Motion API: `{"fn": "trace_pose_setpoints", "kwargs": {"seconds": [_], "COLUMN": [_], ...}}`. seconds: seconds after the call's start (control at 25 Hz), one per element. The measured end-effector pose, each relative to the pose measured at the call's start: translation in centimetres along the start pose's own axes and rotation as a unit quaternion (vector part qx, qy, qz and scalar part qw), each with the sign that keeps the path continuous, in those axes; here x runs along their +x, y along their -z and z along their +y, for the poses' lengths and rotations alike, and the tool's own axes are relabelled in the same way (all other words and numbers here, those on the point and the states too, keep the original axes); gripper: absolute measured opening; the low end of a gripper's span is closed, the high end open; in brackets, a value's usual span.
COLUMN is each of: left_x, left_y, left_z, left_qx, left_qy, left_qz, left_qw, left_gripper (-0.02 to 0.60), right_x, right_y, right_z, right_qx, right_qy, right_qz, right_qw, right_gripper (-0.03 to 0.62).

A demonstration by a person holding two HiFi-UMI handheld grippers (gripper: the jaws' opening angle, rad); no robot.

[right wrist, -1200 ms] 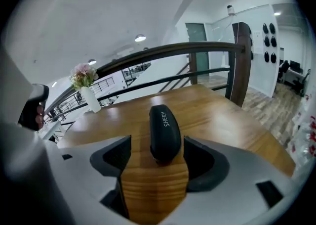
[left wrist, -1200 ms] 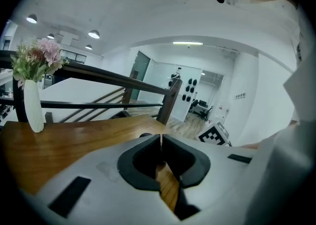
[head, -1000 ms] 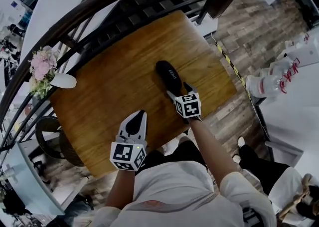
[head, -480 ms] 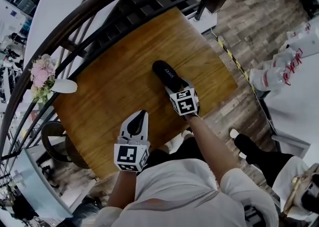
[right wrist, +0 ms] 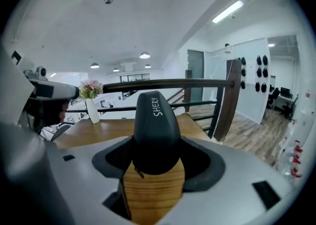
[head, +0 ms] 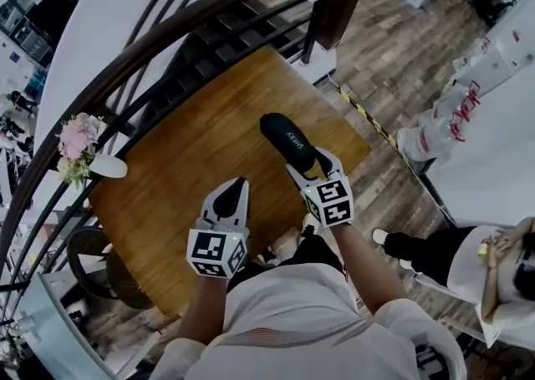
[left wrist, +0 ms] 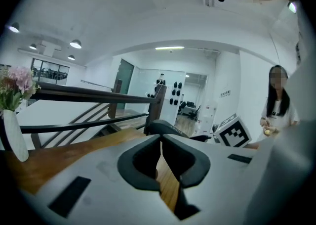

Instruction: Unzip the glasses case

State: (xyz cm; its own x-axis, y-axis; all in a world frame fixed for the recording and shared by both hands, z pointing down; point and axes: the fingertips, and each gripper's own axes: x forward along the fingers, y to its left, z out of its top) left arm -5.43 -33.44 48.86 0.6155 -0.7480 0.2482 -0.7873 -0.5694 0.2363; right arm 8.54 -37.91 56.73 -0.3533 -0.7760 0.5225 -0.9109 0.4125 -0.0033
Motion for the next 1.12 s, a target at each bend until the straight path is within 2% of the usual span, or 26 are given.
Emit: {"fn": "trace_pose_setpoints", "kwargs": {"seconds": [0.36,0.44,0.52,0.6,0.68,0.76,0.96,1.12], "left_x": [-1.5,-1.8,-2.0,-2.0,-1.9,-1.8,-1.5,-1.5], "left_y": [-2.8,-3.3,-4.0,-5.0,-6.2,-7.4,-9.7,-10.6], "left_z": [-3.1,-3.5,-4.2,-5.0,-6.2,-7.3,-9.8,-9.9], "left_qx": [0.002,-0.014,-0.057,-0.117,-0.163,-0.188,-0.218,-0.225], "left_qy": [0.023,0.035,0.071,0.128,0.192,0.239,0.306,0.323], "left_qz": [-0.05,-0.058,-0.071,-0.083,-0.088,-0.092,-0.098,-0.11], "left_qw": [0.9985,0.9976,0.9933,0.9812,0.9638,0.9483,0.9216,0.9129], "left_gripper": [0.023,0.023,0.023,0.039,0.214,0.276,0.314,0.314], "right_x": [-7.9,-8.9,-9.7,-10.6,-11.6,-12.5,-14.4,-15.0], "right_y": [-4.5,-5.2,-6.0,-7.0,-8.2,-9.3,-11.5,-11.7], "right_z": [0.6,0.9,1.2,1.6,2.5,3.7,7.3,9.7], "right_qx": [-0.024,-0.027,-0.035,-0.049,-0.067,-0.092,-0.176,-0.231], "right_qy": [0.008,0.006,0.004,0.0,-0.011,-0.027,-0.071,-0.092], "right_qz": [-0.084,-0.095,-0.108,-0.125,-0.144,-0.163,-0.211,-0.214], "right_qw": [0.996,0.995,0.993,0.991,0.987,0.982,0.959,0.945], "right_gripper": [0.345,0.345,0.345,0.345,0.345,0.345,0.345,0.345]}}
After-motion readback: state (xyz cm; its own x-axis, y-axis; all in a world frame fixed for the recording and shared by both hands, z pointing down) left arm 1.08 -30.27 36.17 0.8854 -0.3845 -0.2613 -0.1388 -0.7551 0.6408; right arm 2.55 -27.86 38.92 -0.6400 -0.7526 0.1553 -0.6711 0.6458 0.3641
